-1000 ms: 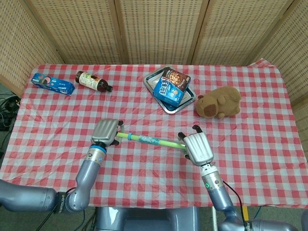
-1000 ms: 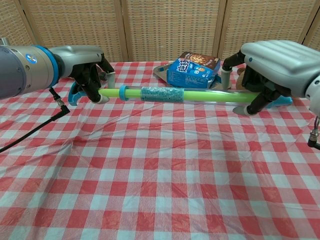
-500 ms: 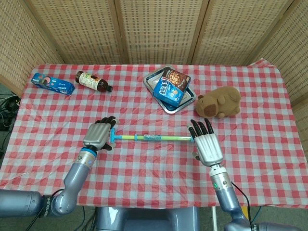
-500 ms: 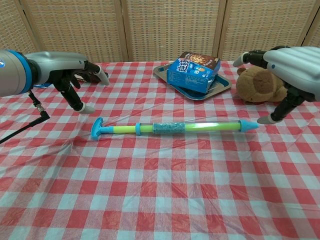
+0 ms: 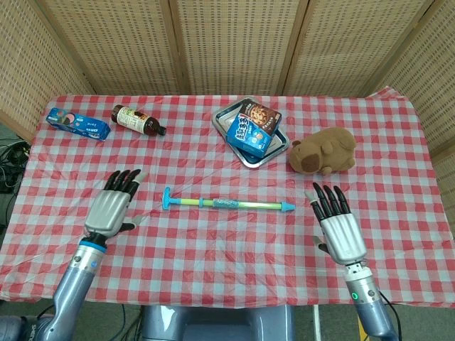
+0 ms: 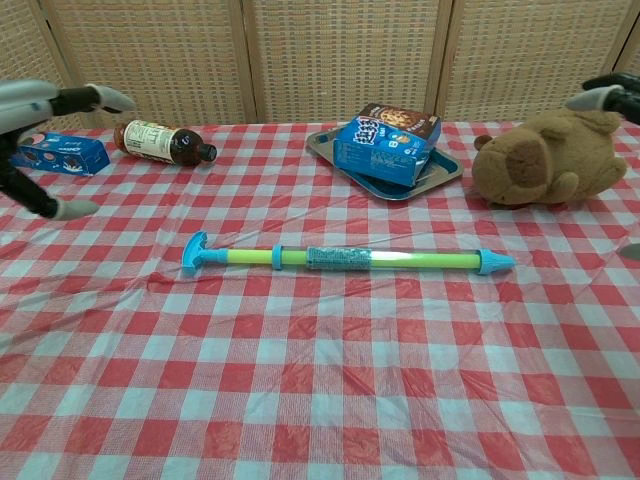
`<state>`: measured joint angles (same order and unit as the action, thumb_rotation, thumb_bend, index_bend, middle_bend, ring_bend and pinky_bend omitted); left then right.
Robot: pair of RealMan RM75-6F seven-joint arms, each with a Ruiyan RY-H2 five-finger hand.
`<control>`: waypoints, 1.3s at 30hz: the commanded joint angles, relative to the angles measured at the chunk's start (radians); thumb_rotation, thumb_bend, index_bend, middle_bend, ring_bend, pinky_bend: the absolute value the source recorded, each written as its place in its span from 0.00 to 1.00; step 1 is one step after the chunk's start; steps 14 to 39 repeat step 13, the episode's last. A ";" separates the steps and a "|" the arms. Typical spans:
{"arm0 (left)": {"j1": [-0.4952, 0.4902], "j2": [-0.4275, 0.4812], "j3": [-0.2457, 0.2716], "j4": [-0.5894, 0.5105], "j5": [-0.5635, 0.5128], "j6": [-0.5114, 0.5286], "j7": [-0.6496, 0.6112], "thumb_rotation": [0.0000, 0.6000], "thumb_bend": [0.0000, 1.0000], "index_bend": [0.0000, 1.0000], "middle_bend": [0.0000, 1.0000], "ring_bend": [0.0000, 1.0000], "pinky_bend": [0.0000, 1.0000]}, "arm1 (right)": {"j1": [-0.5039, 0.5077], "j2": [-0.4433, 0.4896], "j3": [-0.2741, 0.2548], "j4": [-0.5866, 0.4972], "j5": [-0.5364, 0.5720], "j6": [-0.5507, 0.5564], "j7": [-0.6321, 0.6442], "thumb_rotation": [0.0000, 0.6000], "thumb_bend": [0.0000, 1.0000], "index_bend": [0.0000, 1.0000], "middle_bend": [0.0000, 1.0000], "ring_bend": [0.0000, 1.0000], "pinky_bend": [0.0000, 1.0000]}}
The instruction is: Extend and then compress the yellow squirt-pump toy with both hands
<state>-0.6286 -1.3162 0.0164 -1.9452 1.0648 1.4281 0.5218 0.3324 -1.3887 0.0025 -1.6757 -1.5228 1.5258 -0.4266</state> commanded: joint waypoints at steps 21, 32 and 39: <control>0.416 -0.009 0.247 0.288 0.430 0.373 -0.098 1.00 0.13 0.00 0.00 0.00 0.00 | -0.189 0.051 -0.085 0.167 -0.112 0.167 0.223 1.00 0.00 0.00 0.00 0.00 0.00; 0.416 -0.009 0.247 0.288 0.430 0.373 -0.098 1.00 0.13 0.00 0.00 0.00 0.00 | -0.189 0.051 -0.085 0.167 -0.112 0.167 0.223 1.00 0.00 0.00 0.00 0.00 0.00; 0.416 -0.009 0.247 0.288 0.430 0.373 -0.098 1.00 0.13 0.00 0.00 0.00 0.00 | -0.189 0.051 -0.085 0.167 -0.112 0.167 0.223 1.00 0.00 0.00 0.00 0.00 0.00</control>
